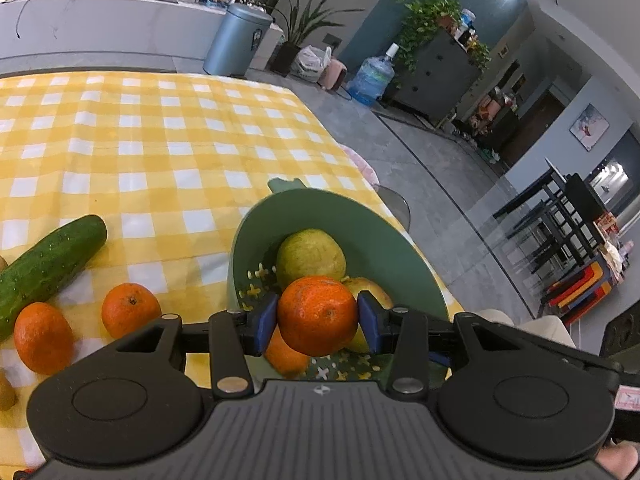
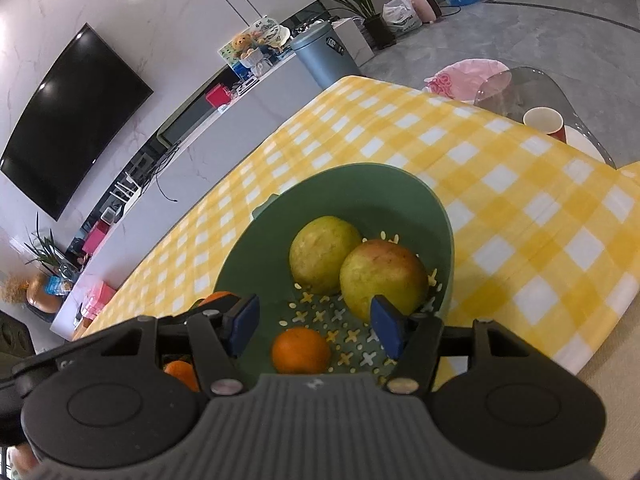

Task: Organize fruits

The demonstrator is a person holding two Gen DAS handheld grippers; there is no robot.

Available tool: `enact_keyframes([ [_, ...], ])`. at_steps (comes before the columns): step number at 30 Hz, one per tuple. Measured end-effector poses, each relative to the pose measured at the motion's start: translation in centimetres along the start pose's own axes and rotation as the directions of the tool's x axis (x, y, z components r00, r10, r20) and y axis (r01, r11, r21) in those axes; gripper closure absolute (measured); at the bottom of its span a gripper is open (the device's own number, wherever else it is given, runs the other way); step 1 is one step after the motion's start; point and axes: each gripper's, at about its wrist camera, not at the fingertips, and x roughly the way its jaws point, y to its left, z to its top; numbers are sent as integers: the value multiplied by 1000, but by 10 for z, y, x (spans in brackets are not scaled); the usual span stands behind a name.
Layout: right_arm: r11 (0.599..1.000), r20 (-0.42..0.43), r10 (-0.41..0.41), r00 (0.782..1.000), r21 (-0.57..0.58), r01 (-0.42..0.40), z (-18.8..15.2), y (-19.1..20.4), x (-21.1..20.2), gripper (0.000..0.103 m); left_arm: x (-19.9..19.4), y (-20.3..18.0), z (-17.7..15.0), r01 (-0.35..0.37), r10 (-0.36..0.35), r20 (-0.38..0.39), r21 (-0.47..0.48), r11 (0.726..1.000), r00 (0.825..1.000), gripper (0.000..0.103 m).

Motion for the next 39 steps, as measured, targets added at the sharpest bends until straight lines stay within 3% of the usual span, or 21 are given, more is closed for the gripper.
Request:
enact_keyframes([
  [5,1000,3,4,1000,-3,-4,-1,0,-3,44,-12,5,0,43,-42,65,-15,999,997,37],
  [15,1000,6,-6,1000,-19,6,-1,4,-3,43,-43,15,-8,-9,10,112,-10,1000,994,28],
  [27,997,8,-7,1000,-82,8,-4,32,-9,43,-74,12,-16,-129,128,79,13,992,989,28],
  [30,994,8,-16,1000,-104,17,-6,44,-10,36,-89,13,-16,-140,139,88,9,990,986,28],
  [39,981,2,7,1000,-192,-7,-18,87,-19,28,-127,19,-20,-221,220,91,2,975,971,27],
])
